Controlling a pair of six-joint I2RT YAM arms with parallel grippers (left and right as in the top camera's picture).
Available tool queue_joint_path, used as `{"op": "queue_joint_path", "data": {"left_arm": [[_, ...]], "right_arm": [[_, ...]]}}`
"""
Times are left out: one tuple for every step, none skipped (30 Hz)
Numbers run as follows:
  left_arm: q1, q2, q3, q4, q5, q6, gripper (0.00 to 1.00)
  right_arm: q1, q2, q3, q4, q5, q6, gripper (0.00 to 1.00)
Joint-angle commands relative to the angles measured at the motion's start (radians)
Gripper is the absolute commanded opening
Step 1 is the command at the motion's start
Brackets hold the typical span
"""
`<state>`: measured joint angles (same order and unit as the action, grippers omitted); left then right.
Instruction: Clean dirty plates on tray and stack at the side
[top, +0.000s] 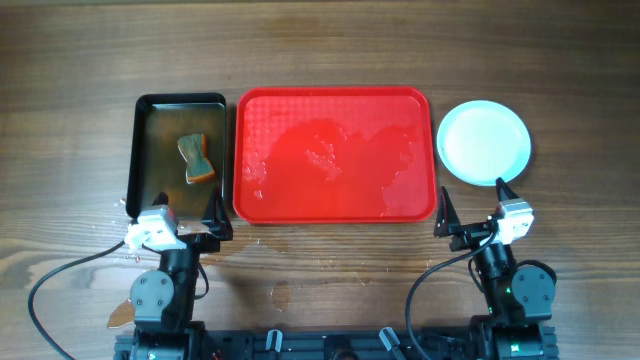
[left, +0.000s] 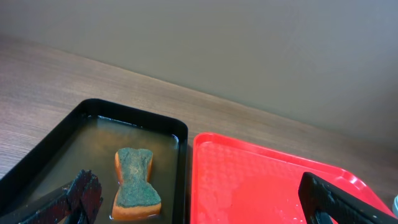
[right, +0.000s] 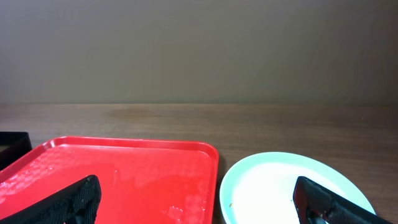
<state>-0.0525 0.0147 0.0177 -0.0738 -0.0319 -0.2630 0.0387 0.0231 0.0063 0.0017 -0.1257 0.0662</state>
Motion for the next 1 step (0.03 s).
{"op": "queue_joint_path", "data": {"left_arm": [[0.002,-0.012,-0.012,0.006,-0.010,0.021,1.00]], "right_arm": [[0.002,-0.005,-0.001,0.006,0.014,0.013,1.00]]}}
